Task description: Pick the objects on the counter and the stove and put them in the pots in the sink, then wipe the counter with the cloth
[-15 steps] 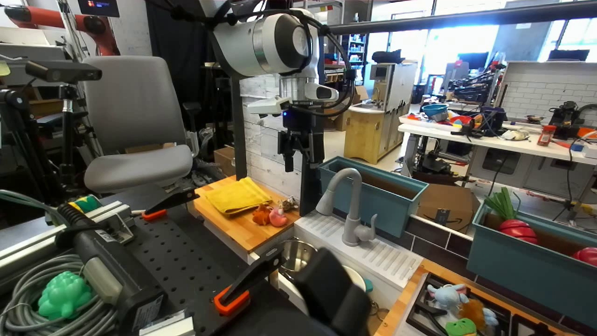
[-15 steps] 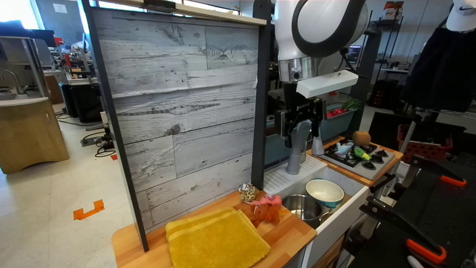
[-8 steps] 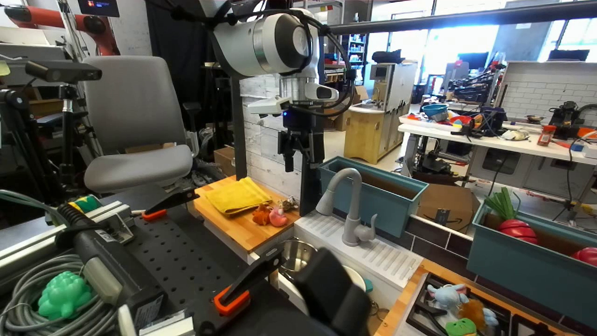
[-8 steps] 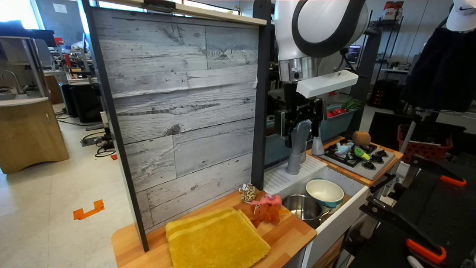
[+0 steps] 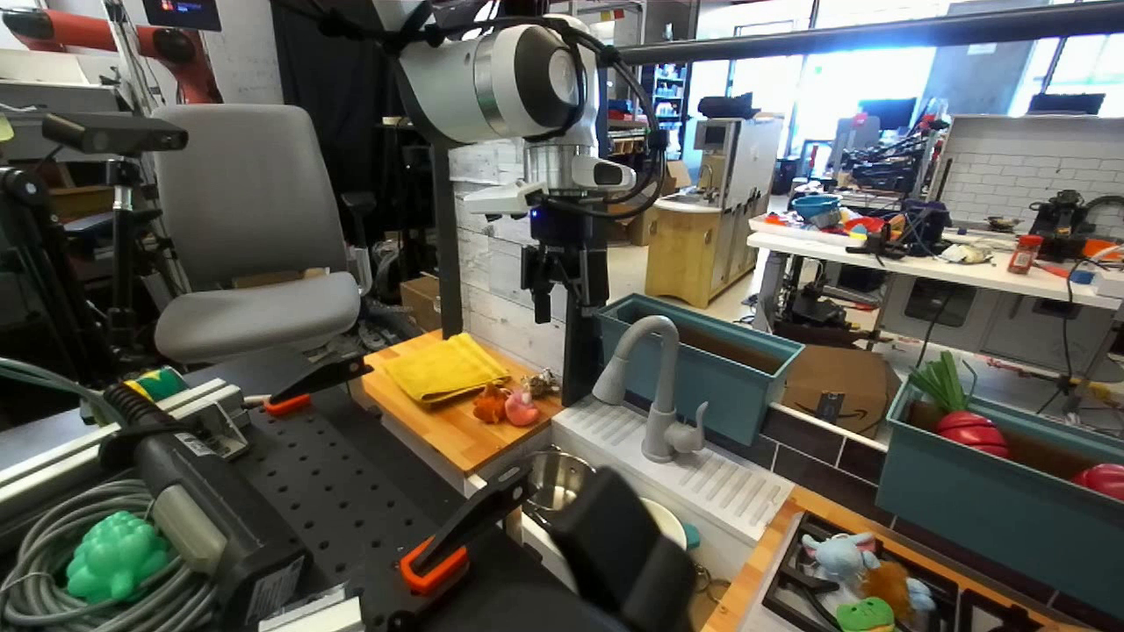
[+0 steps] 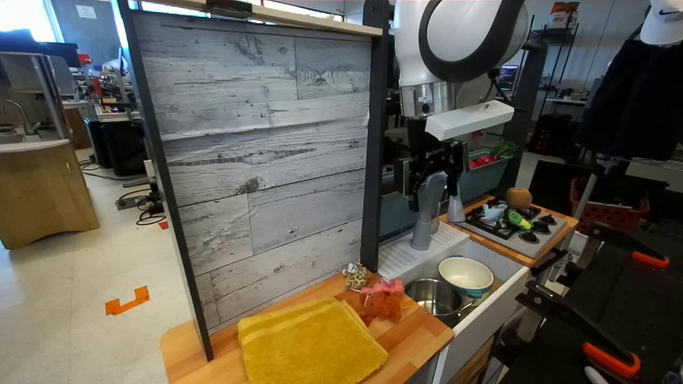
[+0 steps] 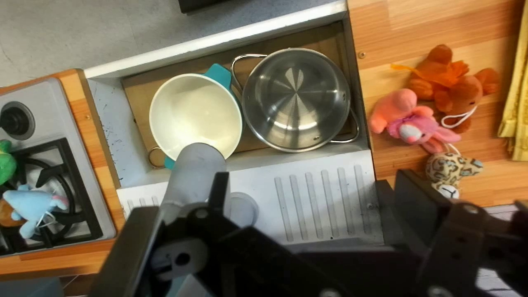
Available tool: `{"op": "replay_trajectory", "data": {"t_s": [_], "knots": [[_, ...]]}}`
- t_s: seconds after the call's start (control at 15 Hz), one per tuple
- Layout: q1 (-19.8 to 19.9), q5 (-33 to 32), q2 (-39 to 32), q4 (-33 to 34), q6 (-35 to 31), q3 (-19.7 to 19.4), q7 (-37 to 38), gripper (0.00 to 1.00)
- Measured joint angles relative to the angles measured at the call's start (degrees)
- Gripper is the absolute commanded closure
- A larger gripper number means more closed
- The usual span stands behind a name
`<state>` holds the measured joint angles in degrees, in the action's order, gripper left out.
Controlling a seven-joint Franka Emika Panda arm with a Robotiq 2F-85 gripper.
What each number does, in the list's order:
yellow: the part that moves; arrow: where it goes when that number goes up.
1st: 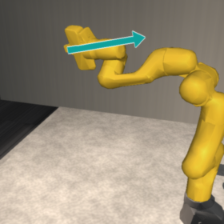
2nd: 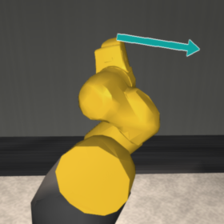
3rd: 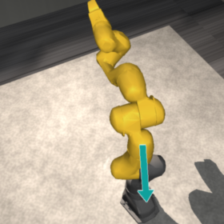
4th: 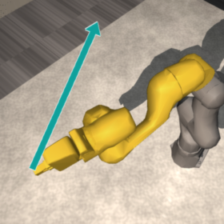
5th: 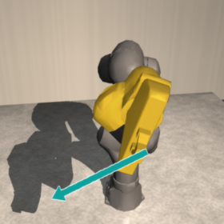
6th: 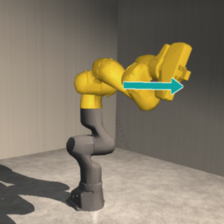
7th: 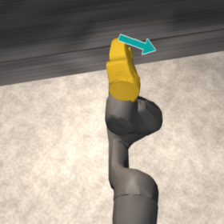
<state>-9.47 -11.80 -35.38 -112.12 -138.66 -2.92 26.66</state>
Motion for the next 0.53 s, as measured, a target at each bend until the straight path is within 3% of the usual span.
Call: {"op": "replay_trajectory", "data": {"t_s": [0.53], "knots": [[0.0, 0.7, -0.1, 0.0, -0.6, 0.1, -0.1, 0.0]]}}
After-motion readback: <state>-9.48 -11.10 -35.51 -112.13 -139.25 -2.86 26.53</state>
